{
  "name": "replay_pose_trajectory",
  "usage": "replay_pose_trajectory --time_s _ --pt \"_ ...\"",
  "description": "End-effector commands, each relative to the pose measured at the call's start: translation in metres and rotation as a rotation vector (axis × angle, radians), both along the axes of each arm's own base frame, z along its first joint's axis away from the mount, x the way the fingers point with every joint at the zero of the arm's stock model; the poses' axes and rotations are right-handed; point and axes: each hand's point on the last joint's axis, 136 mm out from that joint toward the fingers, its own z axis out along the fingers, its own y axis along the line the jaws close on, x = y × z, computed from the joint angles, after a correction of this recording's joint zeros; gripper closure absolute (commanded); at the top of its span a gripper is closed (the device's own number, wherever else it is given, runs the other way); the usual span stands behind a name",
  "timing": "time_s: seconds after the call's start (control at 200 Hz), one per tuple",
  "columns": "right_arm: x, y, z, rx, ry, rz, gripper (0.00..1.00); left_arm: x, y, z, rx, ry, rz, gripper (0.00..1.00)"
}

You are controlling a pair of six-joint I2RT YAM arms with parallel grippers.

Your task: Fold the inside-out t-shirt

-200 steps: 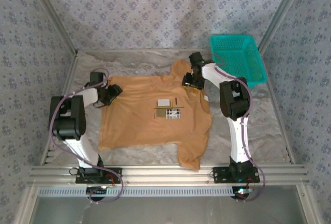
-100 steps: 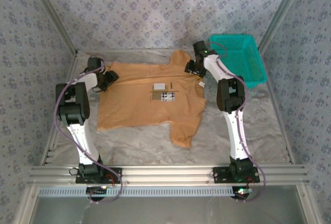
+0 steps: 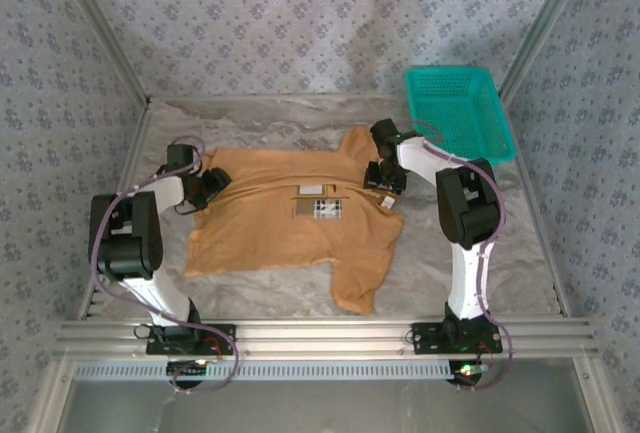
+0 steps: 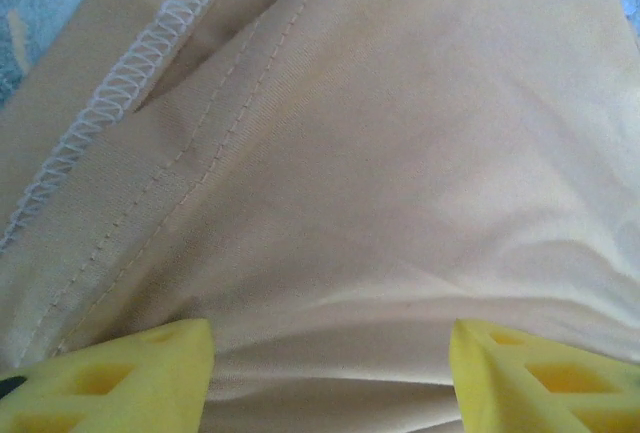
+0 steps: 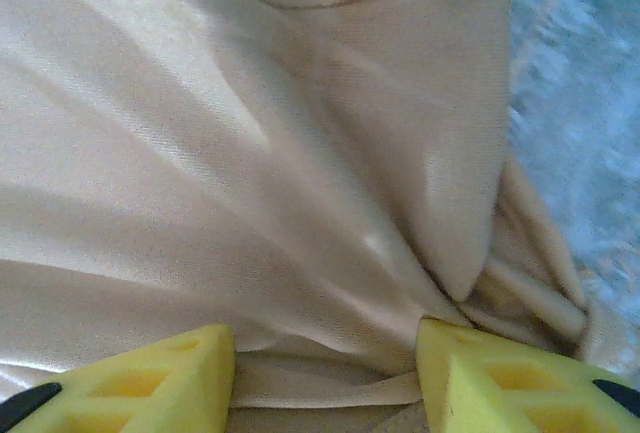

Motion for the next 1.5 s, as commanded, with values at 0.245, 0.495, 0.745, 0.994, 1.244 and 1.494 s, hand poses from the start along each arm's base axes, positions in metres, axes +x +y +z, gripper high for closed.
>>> replay_pose_trajectory --time_s 0.245,0.495,0.745,0.994,1.244,1.494 --pt "0.116 0.042 0.096 0.072 -0.343 -0.004 0.60 0.007 -0.003 0.034 -0.001 -0.053 -0.014 0.42" --pt "0.195 0.076 0.063 0.087 -0.420 -0.018 0.56 0.015 -0.013 0.024 0.003 -0.042 -0.035 0.45" --pt "0.203 0.087 0.018 0.040 -0.404 0.012 0.47 0.015 -0.017 0.019 0.009 -0.029 -0.052 0.46" --pt "0.190 0.089 -0.014 0.082 -0.299 -0.025 0.82 0.015 -0.017 0.030 0.012 -0.044 -0.066 0.47" --pt "0.213 0.081 0.070 0.233 -0.411 -0.077 1.00 0.008 -0.013 0.032 0.028 -0.040 -0.069 0.50" --pt "0.221 0.084 0.158 0.369 -0.577 -0.067 1.00 0.005 -0.012 0.024 0.024 -0.026 -0.063 0.52"
